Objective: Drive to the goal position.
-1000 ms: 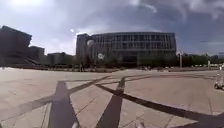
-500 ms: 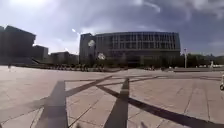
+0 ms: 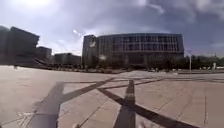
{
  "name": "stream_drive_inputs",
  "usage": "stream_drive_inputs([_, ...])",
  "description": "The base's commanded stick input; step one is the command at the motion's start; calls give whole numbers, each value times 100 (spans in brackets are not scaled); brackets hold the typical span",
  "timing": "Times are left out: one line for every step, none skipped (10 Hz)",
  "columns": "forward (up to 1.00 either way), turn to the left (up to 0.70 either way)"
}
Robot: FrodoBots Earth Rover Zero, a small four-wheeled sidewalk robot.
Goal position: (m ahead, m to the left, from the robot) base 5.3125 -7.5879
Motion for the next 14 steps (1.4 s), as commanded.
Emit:
stream_drive_inputs([70,9])
stream_drive_inputs([70,9])
stream_drive_inputs([70,9])
stream_drive_inputs([70,0])
stream_drive_inputs([70,-5])
stream_drive_inputs([70,-5])
stream_drive_inputs([69,-5])
stream_drive_inputs([48,-29])
stream_drive_inputs([18,-64])
stream_drive_inputs([16,-54])
stream_drive_inputs([2,-68])
stream_drive_inputs([0,-70])
stream_drive_inputs([0,-70])
stream_drive_inputs([0,-70])
